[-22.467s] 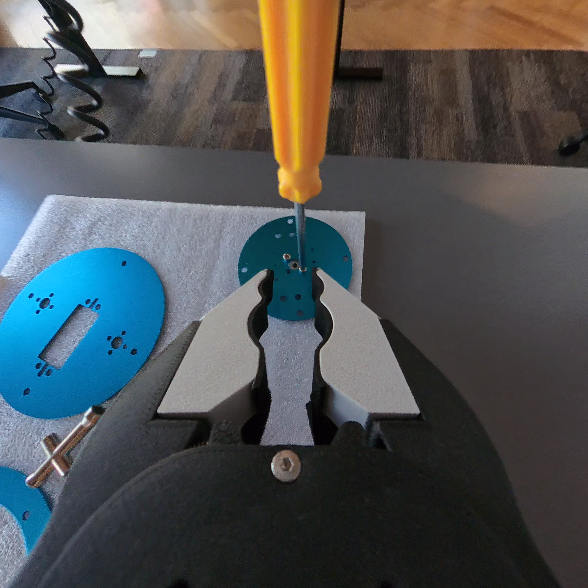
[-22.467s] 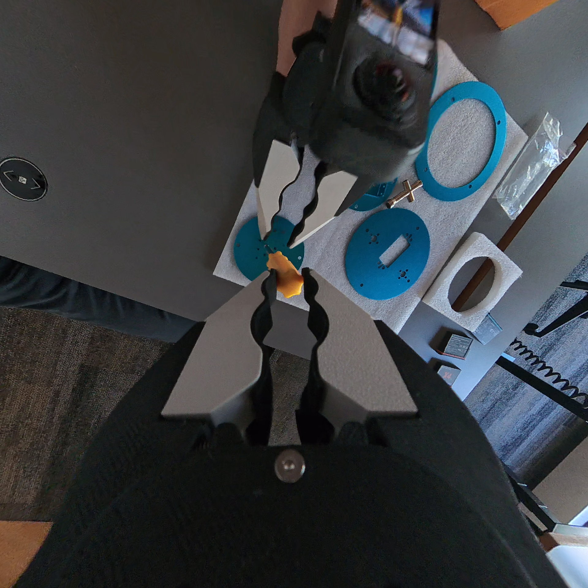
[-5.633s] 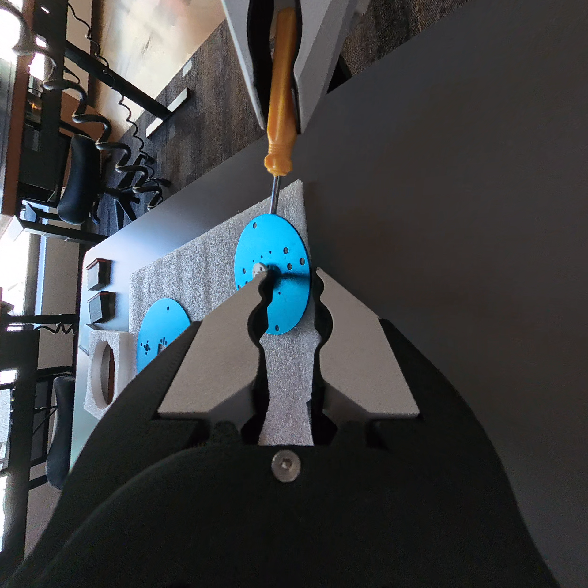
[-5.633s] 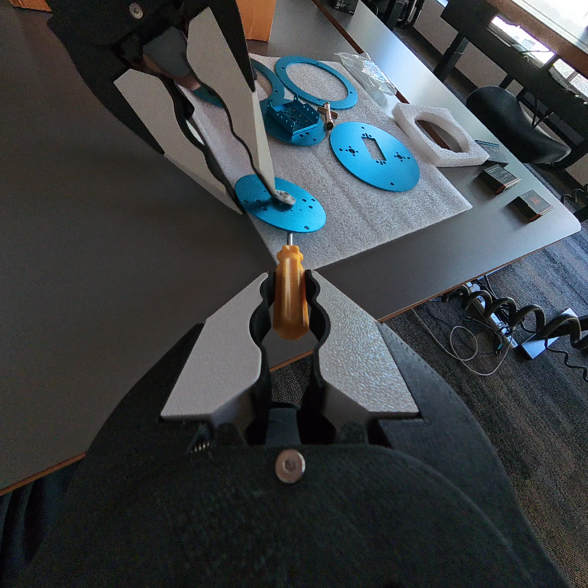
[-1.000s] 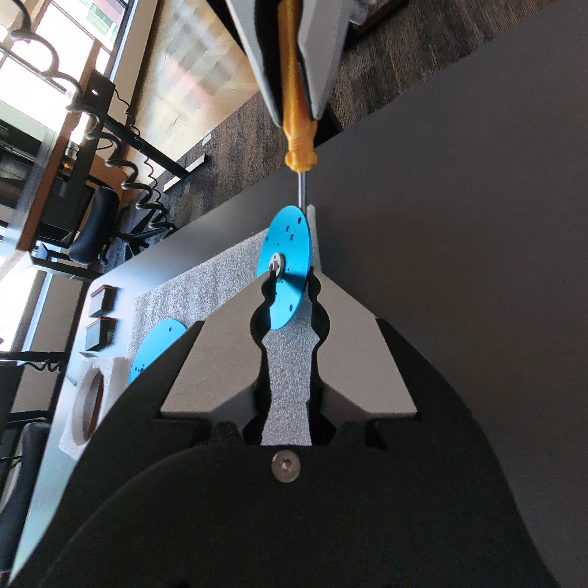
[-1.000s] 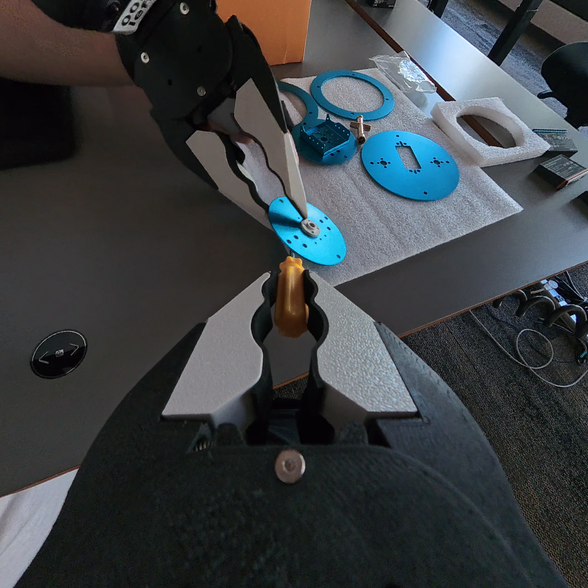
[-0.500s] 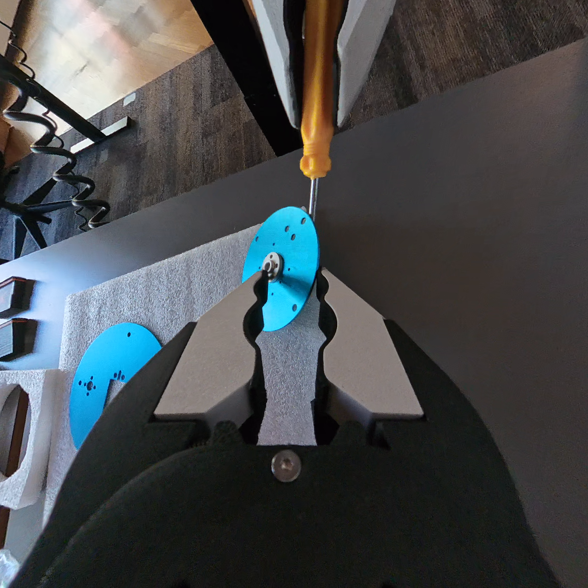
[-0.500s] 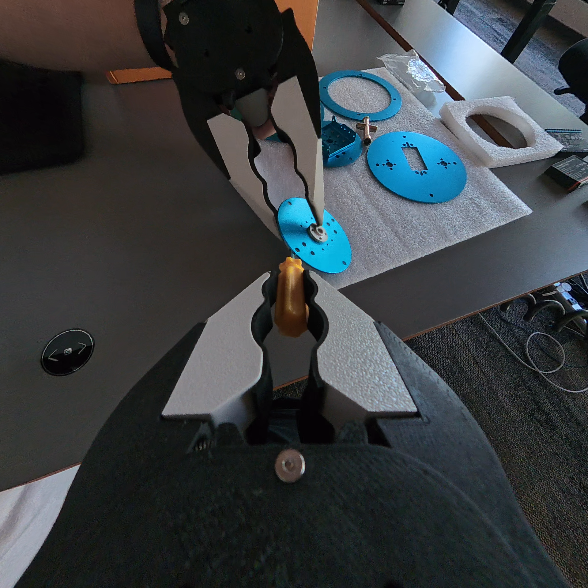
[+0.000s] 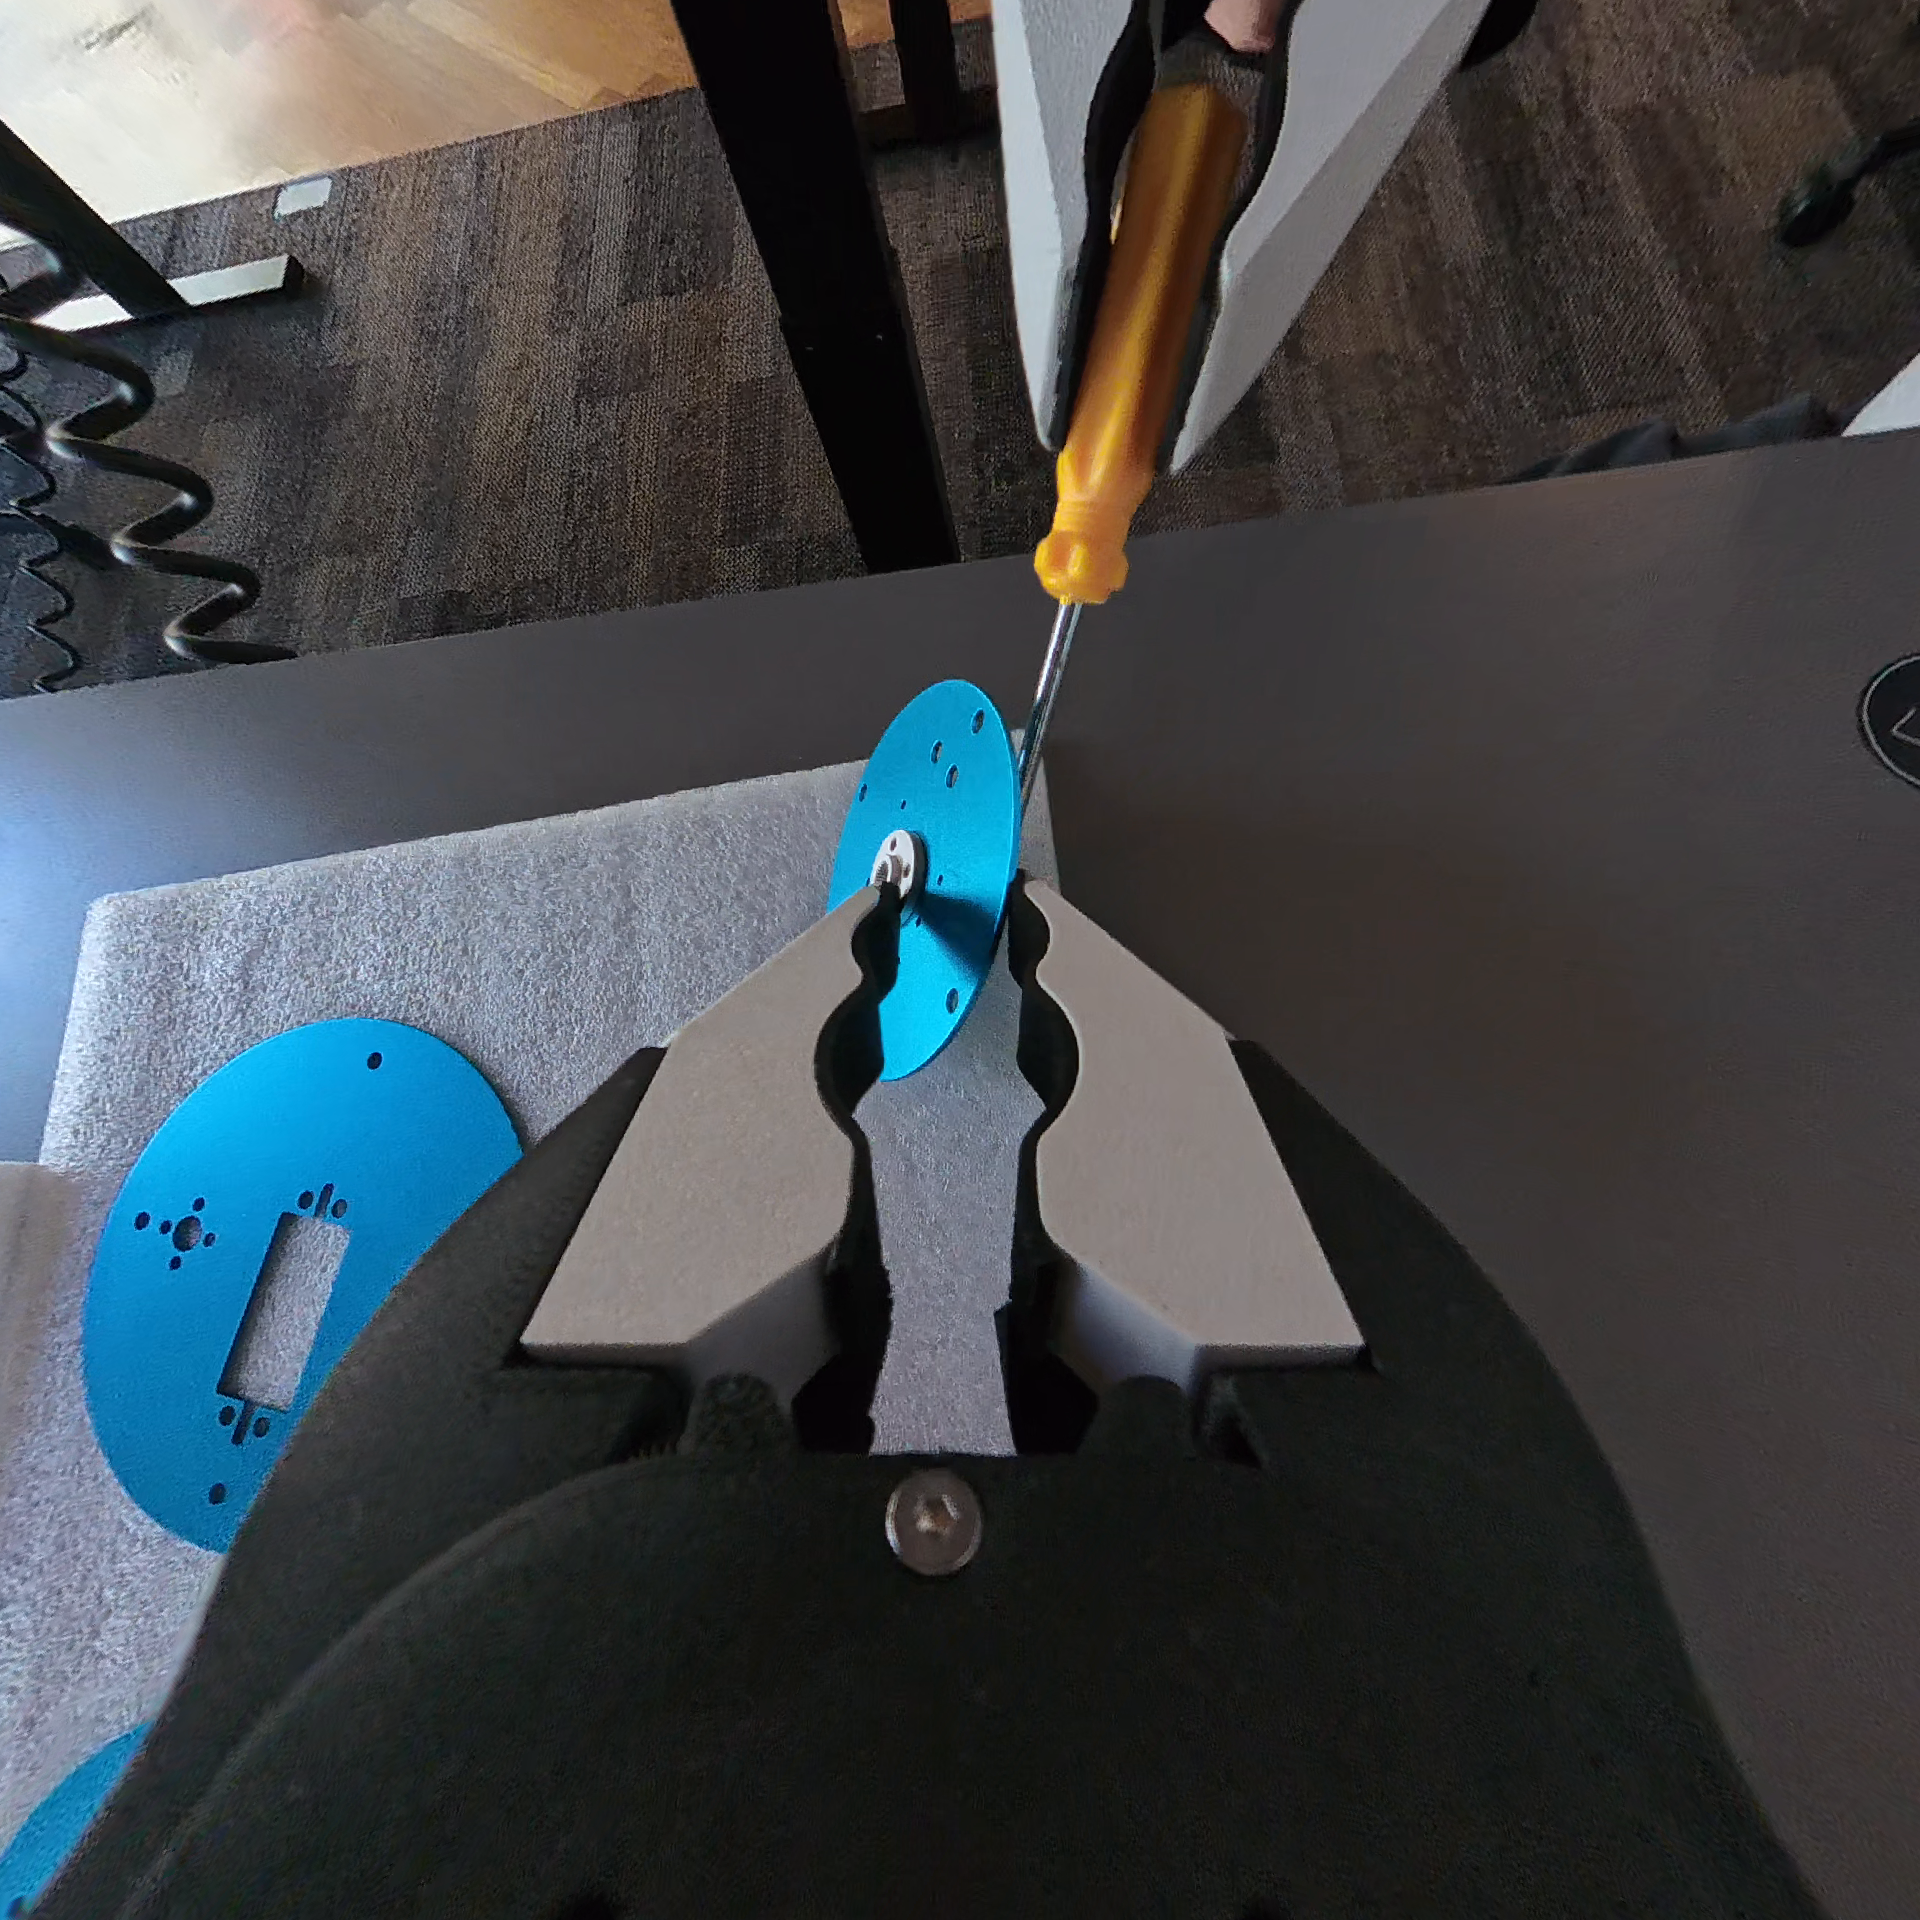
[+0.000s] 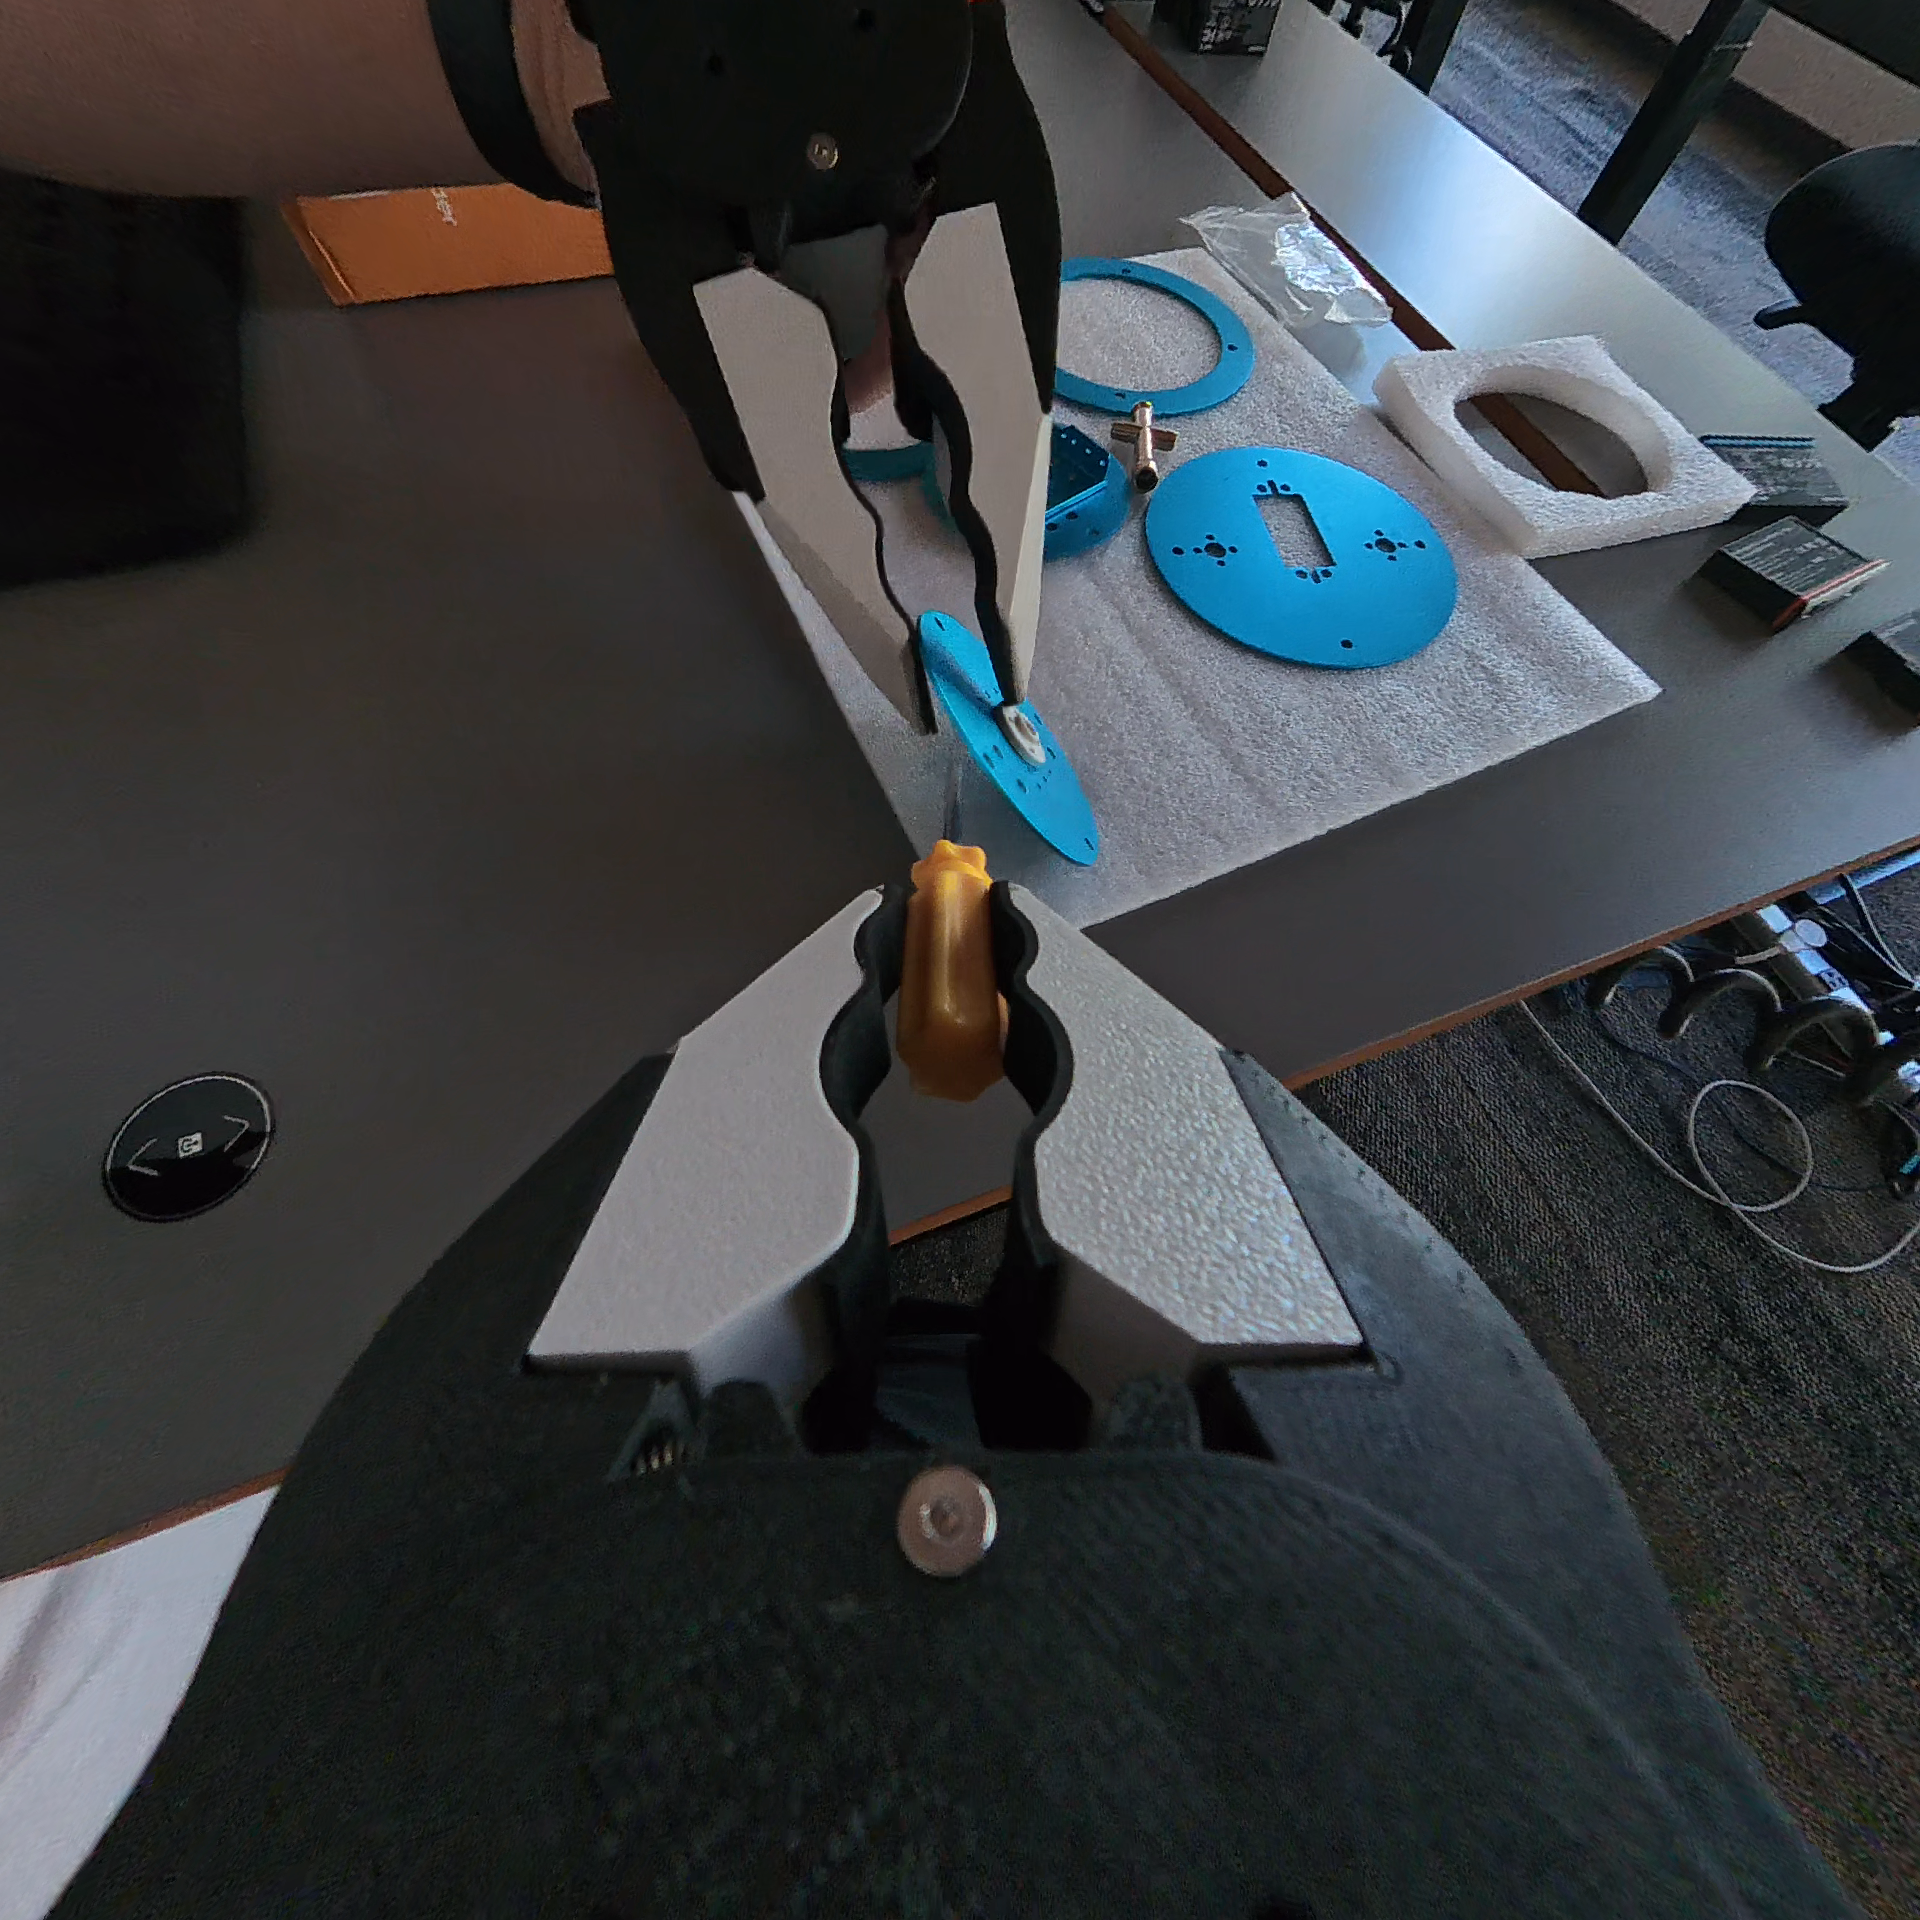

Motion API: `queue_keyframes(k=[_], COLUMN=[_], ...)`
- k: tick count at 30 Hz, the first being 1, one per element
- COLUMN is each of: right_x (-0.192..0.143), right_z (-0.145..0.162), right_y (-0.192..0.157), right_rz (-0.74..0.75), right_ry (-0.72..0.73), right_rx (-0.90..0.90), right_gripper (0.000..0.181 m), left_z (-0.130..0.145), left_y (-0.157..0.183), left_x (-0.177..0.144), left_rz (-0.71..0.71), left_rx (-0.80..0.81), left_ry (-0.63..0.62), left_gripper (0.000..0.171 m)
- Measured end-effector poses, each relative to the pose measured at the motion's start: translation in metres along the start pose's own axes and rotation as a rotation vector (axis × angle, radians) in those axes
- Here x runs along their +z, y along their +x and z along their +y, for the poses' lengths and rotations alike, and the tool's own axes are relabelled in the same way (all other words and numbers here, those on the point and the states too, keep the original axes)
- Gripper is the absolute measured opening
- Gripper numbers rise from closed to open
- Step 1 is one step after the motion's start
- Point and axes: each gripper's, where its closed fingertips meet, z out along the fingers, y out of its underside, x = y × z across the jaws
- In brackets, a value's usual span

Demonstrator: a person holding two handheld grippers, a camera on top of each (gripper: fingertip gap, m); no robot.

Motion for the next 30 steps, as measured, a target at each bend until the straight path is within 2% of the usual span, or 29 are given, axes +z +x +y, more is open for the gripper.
queue_keyframes(k=[7, 12, 18, 21, 24, 27, 30], right_x=[0.0, 0.0, 0.003, 0.002, 0.001, 0.004, 0.012], right_z=[-0.001, -0.002, -0.002, -0.004, -0.006, -0.008, -0.003], right_y=[0.008, 0.015, 0.015, 0.01, 0.0, -0.011, -0.013], right_rz=[0.005, 0.015, 0.006, -0.007, -0.041, -0.088, -0.1], right_ry=[-0.011, -0.015, -0.02, -0.019, -0.021, -0.015, -0.043], right_rx=[-0.017, -0.029, -0.04, -0.05, -0.072, -0.092, -0.101], right_gripper=[0.015, 0.015, 0.015, 0.015, 0.015, 0.015, 0.015], left_z=[-0.004, -0.004, -0.005, -0.009, -0.006, -0.001, 0.003], left_y=[-0.007, -0.019, -0.025, -0.017, -0.004, 0.012, 0.014], left_x=[0.0, 0.0, -0.005, -0.016, -0.025, -0.025, -0.023], left_rz=[0.045, -0.085, -0.217, -0.23, -0.262, -0.257, -0.292], left_rx=[-0.116, -0.01, 0.05, 0.001, -0.03, -0.124, -0.134], left_ry=[0.06, 0.059, 0.039, 0.075, 0.047, 0.062, 0.096], left_gripper=[0.019, 0.008, 0.002, 0.001, 0.002, 0.002, 0.002])
